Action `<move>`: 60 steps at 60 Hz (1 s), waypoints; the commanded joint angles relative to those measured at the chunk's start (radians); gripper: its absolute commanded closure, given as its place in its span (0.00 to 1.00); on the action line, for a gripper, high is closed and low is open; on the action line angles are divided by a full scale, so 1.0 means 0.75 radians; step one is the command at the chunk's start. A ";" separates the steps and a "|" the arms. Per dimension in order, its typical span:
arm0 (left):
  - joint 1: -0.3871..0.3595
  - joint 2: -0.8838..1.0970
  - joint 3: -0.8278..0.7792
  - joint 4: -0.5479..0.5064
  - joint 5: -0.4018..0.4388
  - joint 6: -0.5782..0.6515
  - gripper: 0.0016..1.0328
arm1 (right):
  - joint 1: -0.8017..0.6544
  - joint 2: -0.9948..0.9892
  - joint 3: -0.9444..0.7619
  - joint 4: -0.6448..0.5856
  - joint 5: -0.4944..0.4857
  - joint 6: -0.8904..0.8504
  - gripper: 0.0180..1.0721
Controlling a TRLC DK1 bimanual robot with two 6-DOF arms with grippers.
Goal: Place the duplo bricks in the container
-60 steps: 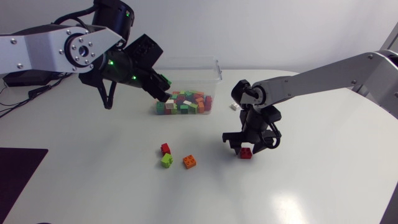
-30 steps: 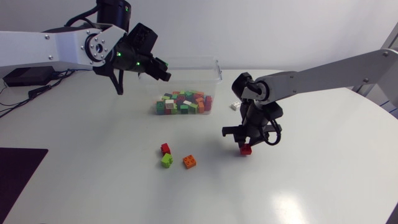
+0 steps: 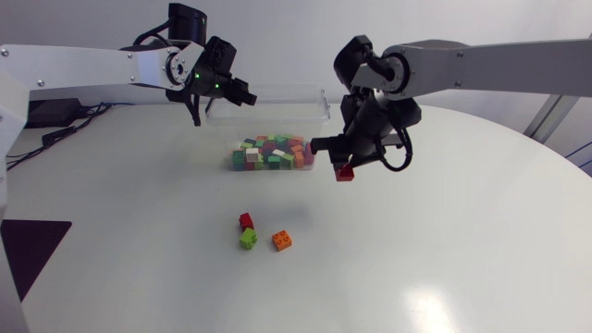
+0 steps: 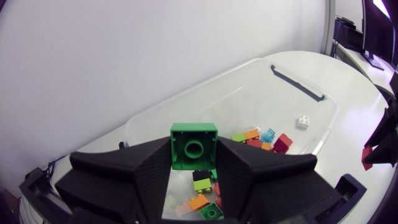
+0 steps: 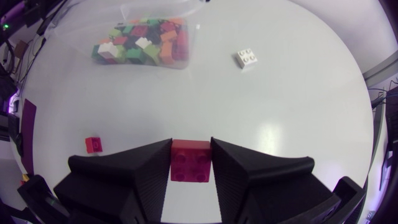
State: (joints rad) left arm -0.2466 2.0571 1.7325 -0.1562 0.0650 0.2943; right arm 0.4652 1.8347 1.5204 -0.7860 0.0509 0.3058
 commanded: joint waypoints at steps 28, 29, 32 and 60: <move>0.126 -0.513 -0.443 -0.148 0.253 0.201 0.04 | 0.032 0.161 0.456 0.140 -0.019 -0.058 0.75; 0.132 -0.542 -0.473 -0.148 0.257 0.215 0.04 | 0.036 0.170 0.464 0.150 -0.017 -0.058 0.75; 0.145 -0.612 -0.549 -0.158 0.292 0.258 0.04 | 0.042 0.190 0.480 0.181 -0.013 -0.062 0.75; 0.165 -0.859 -0.972 -0.307 0.468 0.602 0.04 | 0.057 0.376 0.636 0.363 0.040 -0.095 0.75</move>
State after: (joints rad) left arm -0.1307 1.4384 1.0302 -0.3733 0.3943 0.7002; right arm 0.4950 2.0830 1.9652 -0.5369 0.0631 0.2531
